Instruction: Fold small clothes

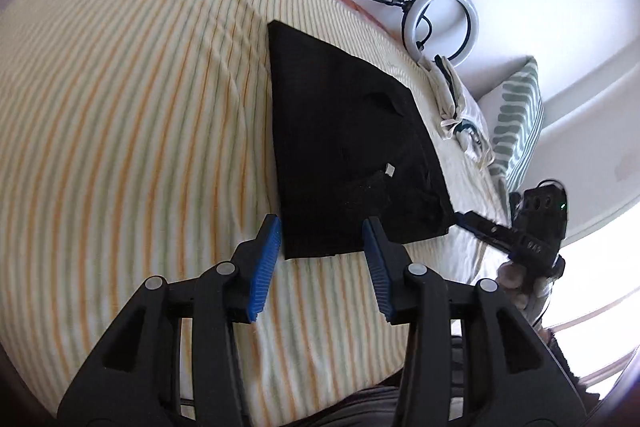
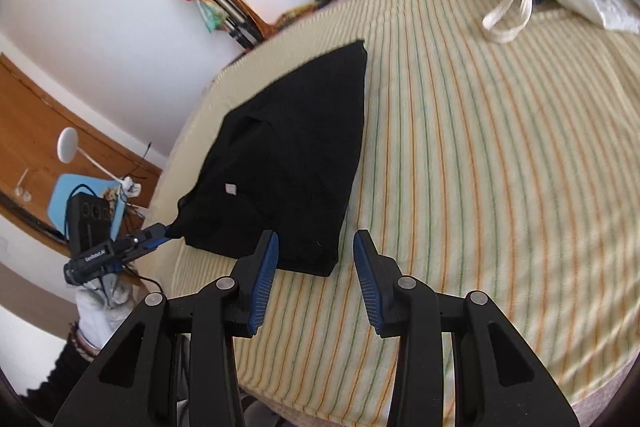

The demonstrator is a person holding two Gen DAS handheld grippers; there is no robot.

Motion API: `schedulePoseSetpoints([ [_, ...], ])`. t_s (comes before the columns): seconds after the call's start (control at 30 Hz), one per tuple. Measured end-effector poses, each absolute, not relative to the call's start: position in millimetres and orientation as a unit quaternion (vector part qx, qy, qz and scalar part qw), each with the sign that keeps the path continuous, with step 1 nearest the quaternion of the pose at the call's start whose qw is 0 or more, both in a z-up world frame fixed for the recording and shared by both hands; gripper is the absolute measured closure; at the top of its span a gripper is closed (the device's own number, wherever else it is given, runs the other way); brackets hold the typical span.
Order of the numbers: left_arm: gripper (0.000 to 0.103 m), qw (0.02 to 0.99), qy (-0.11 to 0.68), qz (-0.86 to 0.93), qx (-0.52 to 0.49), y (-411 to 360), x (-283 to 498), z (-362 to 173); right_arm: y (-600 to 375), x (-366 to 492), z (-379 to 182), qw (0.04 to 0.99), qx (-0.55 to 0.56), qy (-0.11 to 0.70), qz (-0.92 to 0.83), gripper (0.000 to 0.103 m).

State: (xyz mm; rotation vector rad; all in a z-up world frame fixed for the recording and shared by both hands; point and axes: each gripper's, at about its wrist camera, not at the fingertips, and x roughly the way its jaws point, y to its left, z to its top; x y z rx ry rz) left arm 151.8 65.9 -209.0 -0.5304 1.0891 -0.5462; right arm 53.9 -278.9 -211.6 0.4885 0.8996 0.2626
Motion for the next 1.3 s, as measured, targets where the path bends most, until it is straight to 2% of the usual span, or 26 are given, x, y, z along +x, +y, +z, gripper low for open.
schedulePoseSetpoints([
  [0.07, 0.064, 0.79, 0.501, -0.248, -0.253, 65.8, 152.9, -209.1, -274.8, 57.1, -213.2, 0.864, 0.228, 0.431, 0.127, 0.076],
  [0.1, 0.074, 0.791, 0.499, -0.248, -0.251, 64.6, 152.9, -207.9, -273.5, 57.5, -213.3, 0.864, 0.222, 0.433, 0.127, 0.08],
  [0.17, 0.091, 0.802, 0.498, -0.237, -0.23, 63.2, 151.8, -205.2, -268.3, 59.6, -212.2, 0.866, 0.209, 0.436, 0.129, 0.095],
  [0.43, 0.095, 0.841, 0.469, -0.215, -0.163, 61.7, 144.5, -184.6, -267.0, 55.7, -191.6, 0.875, 0.201, 0.419, 0.136, 0.101],
  [0.63, 0.095, 0.873, 0.431, -0.224, -0.025, 41.0, 121.5, -169.8, -282.4, 49.6, -183.9, 0.867, 0.243, 0.411, 0.145, 0.101],
  [0.73, 0.089, 0.856, 0.46, -0.234, -0.005, 40.5, 110.4, -182.7, -282.8, 46.0, -190.1, 0.869, 0.219, 0.424, 0.131, 0.101],
  [0.77, 0.083, 0.855, 0.463, -0.234, -0.013, 43.8, 108.0, -184.0, -284.8, 44.0, -193.9, 0.866, 0.222, 0.429, 0.13, 0.098],
  [0.8, 0.072, 0.853, 0.465, -0.235, -0.033, 51.6, 107.3, -185.1, -286.7, 41.8, -196.0, 0.863, 0.226, 0.432, 0.13, 0.096],
  [0.87, 0.058, 0.847, 0.469, -0.239, -0.081, 65.0, 109.3, -185.0, -291.4, 37.7, -199.9, 0.859, 0.239, 0.433, 0.134, 0.096],
  [0.9, 0.056, 0.842, 0.471, -0.235, -0.117, 74.6, 113.7, -185.7, -292.9, 36.7, -200.9, 0.857, 0.243, 0.433, 0.134, 0.096],
  [0.93, 0.056, 0.839, 0.473, -0.232, -0.138, 77.7, 117.5, -185.5, -294.1, 36.1, -202.5, 0.856, 0.247, 0.434, 0.132, 0.089],
  [0.97, 0.056, 0.834, 0.475, -0.232, -0.16, 82.0, 121.6, -186.7, -294.5, 36.4, -204.2, 0.855, 0.25, 0.435, 0.129, 0.078],
  [1.0, 0.056, 0.826, 0.479, -0.233, -0.184, 85.5, 126.8, -189.4, -294.9, 36.1, -206.0, 0.855, 0.252, 0.436, 0.127, 0.074],
  [1.13, 0.056, 0.797, 0.495, -0.247, -0.241, 82.8, 142.3, -201.0, -293.7, 41.0, -216.1, 0.848, 0.263, 0.442, 0.126, 0.071],
  [1.17, 0.064, 0.795, 0.498, -0.247, -0.244, 80.3, 144.9, -203.8, -293.0, 42.8, -219.1, 0.846, 0.267, 0.443, 0.128, 0.072],
  [1.2, 0.088, 0.796, 0.501, -0.245, -0.235, 76.4, 146.5, -205.6, -292.2, 44.0, -220.4, 0.845, 0.27, 0.443, 0.131, 0.076],
  [1.23, 0.099, 0.797, 0.504, -0.243, -0.225, 72.4, 148.2, -205.9, -290.8, 44.9, -221.6, 0.843, 0.272, 0.443, 0.136, 0.093],
  [1.27, 0.1, 0.801, 0.504, -0.24, -0.217, 69.9, 148.5, -205.1, -288.4, 45.9, -221.4, 0.843, 0.271, 0.444, 0.139, 0.1],
  [1.3, 0.101, 0.805, 0.501, -0.237, -0.212, 69.1, 147.6, -202.7, -286.9, 45.3, -219.9, 0.845, 0.268, 0.442, 0.138, 0.1],
])
